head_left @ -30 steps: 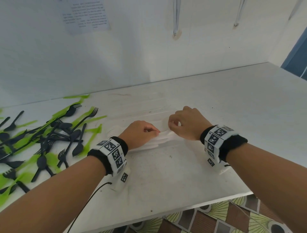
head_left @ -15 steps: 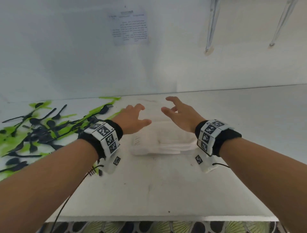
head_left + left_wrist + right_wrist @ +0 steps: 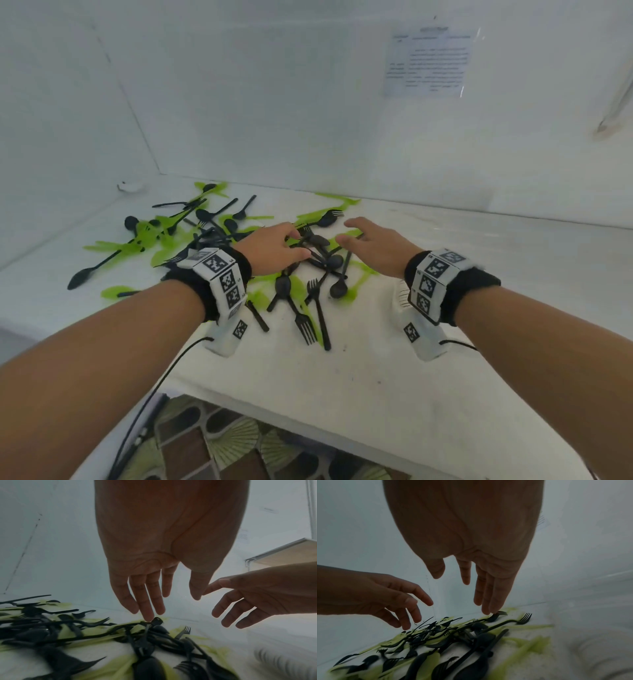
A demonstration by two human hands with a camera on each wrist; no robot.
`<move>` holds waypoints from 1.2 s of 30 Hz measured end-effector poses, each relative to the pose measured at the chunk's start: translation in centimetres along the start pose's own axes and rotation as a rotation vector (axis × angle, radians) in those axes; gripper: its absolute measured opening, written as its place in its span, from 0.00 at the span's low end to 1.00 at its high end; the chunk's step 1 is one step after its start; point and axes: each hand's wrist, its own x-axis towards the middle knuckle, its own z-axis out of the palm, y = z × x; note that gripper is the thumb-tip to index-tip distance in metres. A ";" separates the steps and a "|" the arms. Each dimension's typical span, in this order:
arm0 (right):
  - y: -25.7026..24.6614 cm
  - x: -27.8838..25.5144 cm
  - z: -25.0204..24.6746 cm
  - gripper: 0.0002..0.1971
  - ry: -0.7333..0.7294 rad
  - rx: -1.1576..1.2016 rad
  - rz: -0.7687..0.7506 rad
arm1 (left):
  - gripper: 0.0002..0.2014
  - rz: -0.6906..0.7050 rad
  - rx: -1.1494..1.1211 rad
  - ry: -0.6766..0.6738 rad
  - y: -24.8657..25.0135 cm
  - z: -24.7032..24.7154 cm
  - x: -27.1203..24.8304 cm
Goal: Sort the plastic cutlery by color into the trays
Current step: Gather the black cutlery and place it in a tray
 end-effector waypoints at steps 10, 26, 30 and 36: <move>-2.5 3.3 6.7 0.20 0.028 -0.226 0.131 | 0.21 0.122 0.071 -0.161 -7.9 0.1 2.5; -0.8 3.3 9.2 0.10 0.097 -0.588 0.218 | 0.19 0.715 0.576 -0.171 -10.0 3.2 5.9; -1.0 3.2 8.8 0.04 0.267 -0.451 0.114 | 0.14 0.858 0.423 -0.027 -10.2 3.4 6.3; -3.0 4.0 8.4 0.06 0.561 -0.141 0.006 | 0.11 0.992 0.170 0.234 -10.0 1.8 5.5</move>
